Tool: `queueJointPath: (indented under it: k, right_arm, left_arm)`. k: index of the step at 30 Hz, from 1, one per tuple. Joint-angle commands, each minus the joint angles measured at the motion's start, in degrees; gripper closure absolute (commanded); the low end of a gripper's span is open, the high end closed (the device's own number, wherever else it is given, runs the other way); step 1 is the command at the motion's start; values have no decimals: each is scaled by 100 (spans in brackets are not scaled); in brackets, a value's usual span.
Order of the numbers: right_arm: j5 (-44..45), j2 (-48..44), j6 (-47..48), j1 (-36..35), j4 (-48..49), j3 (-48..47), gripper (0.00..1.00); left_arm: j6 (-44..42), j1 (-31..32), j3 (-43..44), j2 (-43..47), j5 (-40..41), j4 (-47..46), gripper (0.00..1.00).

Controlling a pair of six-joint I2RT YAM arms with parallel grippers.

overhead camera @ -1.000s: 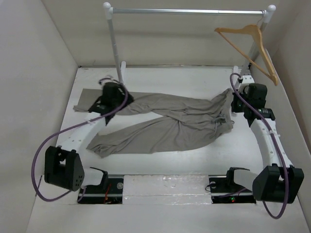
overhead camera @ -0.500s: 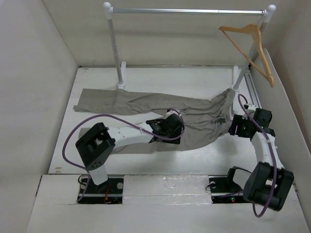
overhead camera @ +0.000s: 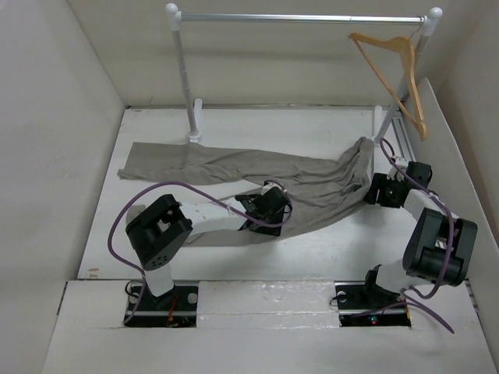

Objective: Place the trousers on the hanger
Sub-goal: Fold the trousers

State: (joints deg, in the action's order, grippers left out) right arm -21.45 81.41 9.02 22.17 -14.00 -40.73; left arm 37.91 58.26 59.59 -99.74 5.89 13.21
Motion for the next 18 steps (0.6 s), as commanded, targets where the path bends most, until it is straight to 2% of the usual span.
queueJointPath:
  k: [1,2,3,4,5,7,8,10,11,15,18]
  right_arm:
    - [-140,357,56,41,591,-435,38]
    - [-175,506,48,41,626,-444,41]
    - [-245,560,13,41,731,-436,43]
    - [-271,656,-40,41,854,-410,58]
    - [-272,657,-49,41,855,-409,58]
    - [-254,648,-58,41,873,-409,72]
    - [-228,527,-32,41,777,-435,88]
    - [-27,255,-14,41,627,-392,97]
    - [61,70,-23,41,287,-366,100]
    - [780,-1114,-23,-11,-874,-391,100]
    - [1369,-1609,3,50,-1753,-575,100]
  left_arm:
    - [-21,-8,-53,-238,70,287,57]
    - [-38,-8,-44,-282,88,322,61]
    - [-38,-8,-27,-300,114,401,73]
    - [-38,-8,-44,-361,158,436,89]
    - [-38,-8,-44,-362,158,463,98]
    - [-38,-8,-36,-362,149,533,100]
    - [-21,-8,-53,-318,141,585,100]
    - [-38,-8,-53,-125,44,604,100]
    - [-47,-8,-36,-55,-8,682,100]
    - [-82,45,131,376,-482,928,100]
    - [-187,98,272,526,-841,1139,100]
